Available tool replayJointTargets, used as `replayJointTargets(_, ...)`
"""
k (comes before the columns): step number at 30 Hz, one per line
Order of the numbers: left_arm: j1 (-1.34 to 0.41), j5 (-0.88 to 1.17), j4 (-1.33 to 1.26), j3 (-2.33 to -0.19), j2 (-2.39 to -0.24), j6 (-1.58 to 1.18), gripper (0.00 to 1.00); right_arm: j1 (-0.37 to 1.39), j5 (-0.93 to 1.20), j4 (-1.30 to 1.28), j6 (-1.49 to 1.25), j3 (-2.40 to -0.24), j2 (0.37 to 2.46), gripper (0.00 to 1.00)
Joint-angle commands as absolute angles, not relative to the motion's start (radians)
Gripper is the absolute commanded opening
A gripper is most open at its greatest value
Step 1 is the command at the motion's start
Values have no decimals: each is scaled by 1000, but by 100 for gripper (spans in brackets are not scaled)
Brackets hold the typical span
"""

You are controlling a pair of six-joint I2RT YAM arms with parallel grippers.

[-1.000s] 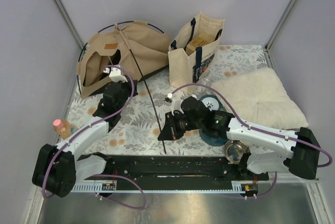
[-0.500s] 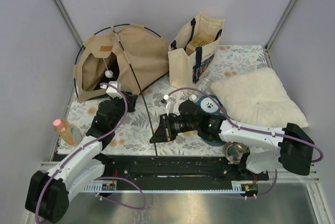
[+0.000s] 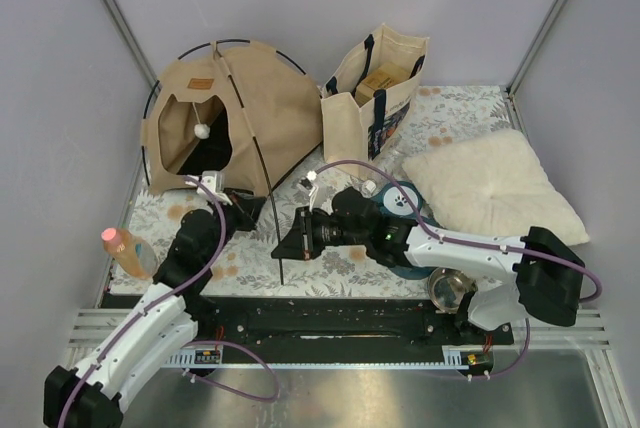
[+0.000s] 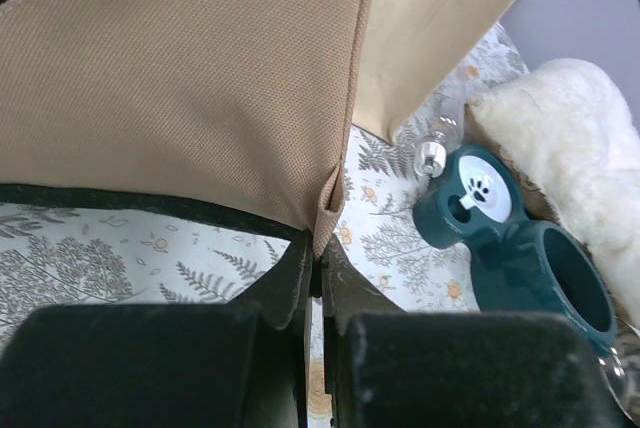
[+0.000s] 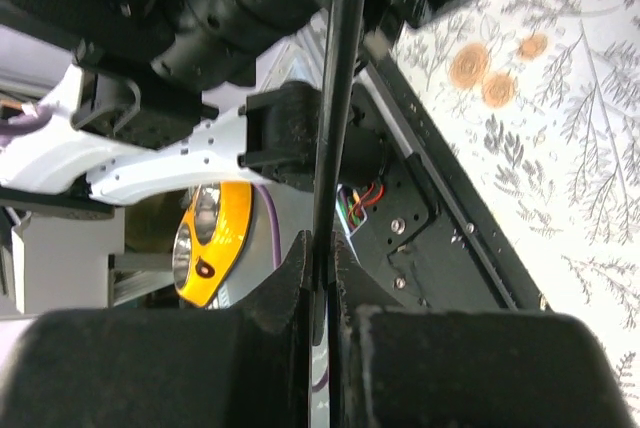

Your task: Set up the pet tent

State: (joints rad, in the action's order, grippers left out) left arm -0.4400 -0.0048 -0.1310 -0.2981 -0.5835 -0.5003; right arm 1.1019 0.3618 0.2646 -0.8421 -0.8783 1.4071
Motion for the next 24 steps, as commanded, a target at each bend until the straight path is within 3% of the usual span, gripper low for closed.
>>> replayJointTargets(1,-482,34,24,-264,-517,-572,0,1077,146,442,-787,-1000,1414,0)
replayJointTargets(8,-488,8,250,-330,-476,-620,0,1032,80,451,-756,-1066,1431,0)
replayJointTargets(24,-489,35,411,-411,-488,-692,0,934,34,462,-742,-1242,1526,0)
